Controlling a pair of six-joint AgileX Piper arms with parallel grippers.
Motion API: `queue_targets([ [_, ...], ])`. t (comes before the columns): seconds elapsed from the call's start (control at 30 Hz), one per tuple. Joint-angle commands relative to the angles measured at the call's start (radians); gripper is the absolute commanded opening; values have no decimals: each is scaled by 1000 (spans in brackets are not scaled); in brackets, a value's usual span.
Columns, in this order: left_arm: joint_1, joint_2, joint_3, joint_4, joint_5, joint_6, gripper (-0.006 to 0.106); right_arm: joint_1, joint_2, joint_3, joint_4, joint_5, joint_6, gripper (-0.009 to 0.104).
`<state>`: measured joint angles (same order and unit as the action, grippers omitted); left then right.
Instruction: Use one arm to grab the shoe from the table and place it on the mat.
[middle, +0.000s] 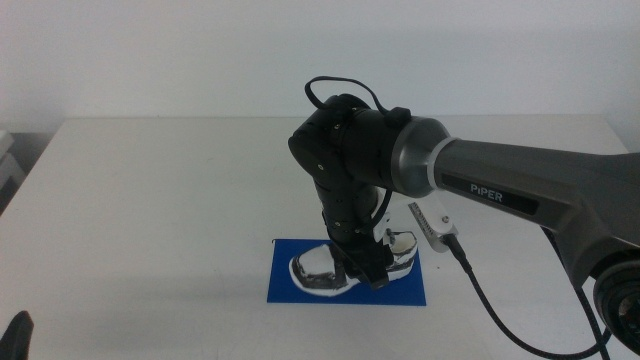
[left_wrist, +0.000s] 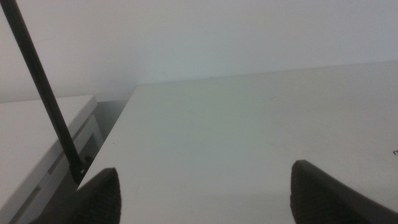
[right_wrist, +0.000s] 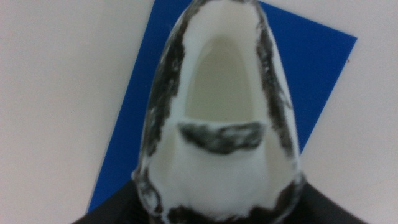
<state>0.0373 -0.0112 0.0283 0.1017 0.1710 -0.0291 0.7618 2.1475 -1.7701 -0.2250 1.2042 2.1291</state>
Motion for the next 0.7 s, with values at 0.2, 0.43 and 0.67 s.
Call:
queue_targets([
  [0.2,-7,-26,3,-11,-78,-3,93,-7,-60,-28,-32,-21,14,78],
  [0.43,-7,-26,3,-11,-78,-3,93,-4,-89,-28,-35,11,12,83],
  [0.67,-7,-26,3,-11,-78,-3,93,-2,-163,-28,-34,12,-10,83],
])
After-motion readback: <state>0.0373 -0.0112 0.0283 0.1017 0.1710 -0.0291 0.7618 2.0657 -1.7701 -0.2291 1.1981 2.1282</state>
